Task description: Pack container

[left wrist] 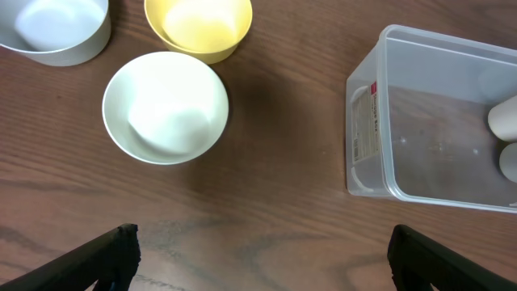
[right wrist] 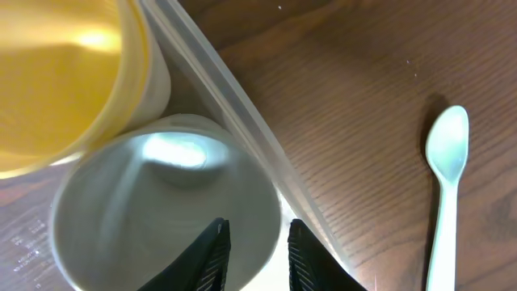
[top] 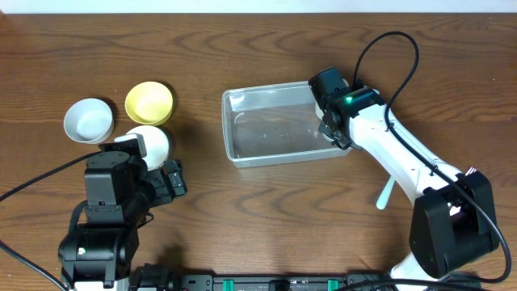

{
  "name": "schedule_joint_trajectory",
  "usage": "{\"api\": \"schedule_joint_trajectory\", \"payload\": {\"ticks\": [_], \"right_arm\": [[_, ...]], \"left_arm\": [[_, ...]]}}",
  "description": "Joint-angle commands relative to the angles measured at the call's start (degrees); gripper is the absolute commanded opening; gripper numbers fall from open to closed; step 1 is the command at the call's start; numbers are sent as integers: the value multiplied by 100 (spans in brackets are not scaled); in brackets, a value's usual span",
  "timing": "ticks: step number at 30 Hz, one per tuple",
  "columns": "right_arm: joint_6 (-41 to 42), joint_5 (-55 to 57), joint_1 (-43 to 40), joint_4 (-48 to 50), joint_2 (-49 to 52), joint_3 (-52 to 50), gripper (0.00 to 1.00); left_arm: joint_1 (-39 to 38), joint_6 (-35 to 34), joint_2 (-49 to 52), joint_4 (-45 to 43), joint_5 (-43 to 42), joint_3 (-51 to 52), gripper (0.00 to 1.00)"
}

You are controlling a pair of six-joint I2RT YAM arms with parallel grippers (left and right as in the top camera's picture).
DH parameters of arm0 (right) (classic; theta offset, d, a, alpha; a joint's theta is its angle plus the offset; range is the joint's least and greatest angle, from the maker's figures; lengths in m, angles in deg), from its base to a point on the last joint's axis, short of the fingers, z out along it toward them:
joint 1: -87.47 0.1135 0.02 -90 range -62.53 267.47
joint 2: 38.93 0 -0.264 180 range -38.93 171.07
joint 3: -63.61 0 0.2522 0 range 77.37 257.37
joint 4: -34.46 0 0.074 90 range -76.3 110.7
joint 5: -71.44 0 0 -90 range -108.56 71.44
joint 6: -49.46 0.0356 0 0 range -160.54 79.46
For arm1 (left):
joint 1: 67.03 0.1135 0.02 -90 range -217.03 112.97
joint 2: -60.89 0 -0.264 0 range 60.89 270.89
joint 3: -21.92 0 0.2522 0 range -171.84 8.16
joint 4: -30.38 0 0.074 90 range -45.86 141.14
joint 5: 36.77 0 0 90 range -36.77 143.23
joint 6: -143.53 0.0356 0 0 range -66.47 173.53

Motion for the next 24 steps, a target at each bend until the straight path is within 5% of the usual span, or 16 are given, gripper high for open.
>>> {"api": "schedule_joint_trajectory", "payload": {"ticks": [1, 12, 24], "right_arm": [[-372, -28, 4, 118, -254, 68, 25], [-1596, 92, -264, 654, -1471, 157, 30], [-2570, -1165, -1768, 299, -734, 149, 33]], "left_arm": [[33, -9, 0, -2, -37, -127, 98], [33, -9, 0, 0, -37, -127, 98], [31, -9, 0, -2, -39, -127, 98]]}}
